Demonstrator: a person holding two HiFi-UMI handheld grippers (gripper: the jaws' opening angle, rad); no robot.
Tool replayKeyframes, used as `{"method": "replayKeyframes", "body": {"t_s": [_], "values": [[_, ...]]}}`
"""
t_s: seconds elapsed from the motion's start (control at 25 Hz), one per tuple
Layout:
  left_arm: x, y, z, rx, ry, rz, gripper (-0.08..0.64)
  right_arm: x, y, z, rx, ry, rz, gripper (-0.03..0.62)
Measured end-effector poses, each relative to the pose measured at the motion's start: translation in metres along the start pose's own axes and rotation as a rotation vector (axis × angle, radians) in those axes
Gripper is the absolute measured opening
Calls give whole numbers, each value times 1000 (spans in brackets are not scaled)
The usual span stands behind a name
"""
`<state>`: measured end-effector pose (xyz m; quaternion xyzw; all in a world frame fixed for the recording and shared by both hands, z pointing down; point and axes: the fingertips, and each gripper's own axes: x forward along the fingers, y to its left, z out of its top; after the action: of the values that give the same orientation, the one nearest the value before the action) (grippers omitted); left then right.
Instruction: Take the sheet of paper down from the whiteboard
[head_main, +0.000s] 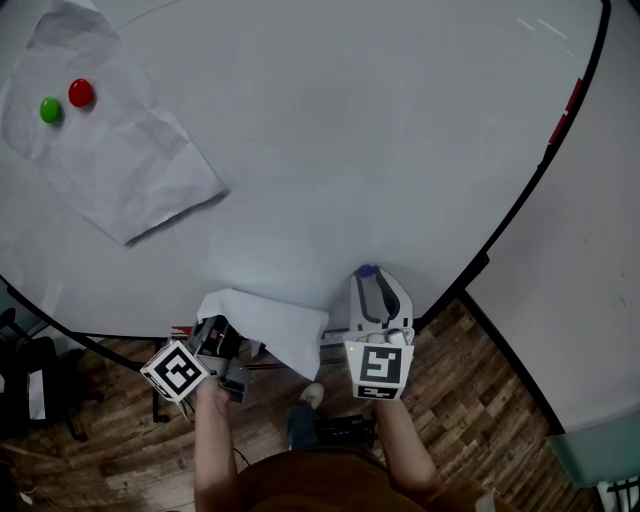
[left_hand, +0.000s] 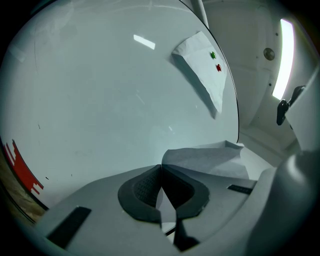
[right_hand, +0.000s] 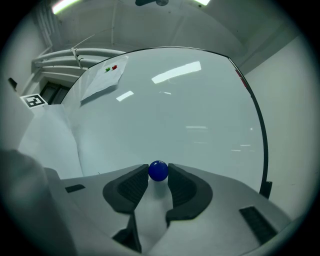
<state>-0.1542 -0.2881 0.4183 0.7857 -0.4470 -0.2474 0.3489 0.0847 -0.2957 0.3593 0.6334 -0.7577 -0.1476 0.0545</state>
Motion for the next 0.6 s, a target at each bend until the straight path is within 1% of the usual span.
{"method": "replayKeyframes", "body": {"t_s": [0.16, 0.32, 0.44, 0.6], "values": [[0, 0, 1, 3, -5, -1, 25, -1, -1, -2, 7, 3, 2, 135], [0, -4, 1, -1, -13, -20, 25, -1, -1, -2, 7, 5, 5, 135], [-4, -1, 1, 3, -12, 5, 25, -2, -1, -1, 4, 5, 10, 135], [-6, 0, 0, -32, -30, -3, 25, -3, 0, 1, -6, 5, 20, 135]]}}
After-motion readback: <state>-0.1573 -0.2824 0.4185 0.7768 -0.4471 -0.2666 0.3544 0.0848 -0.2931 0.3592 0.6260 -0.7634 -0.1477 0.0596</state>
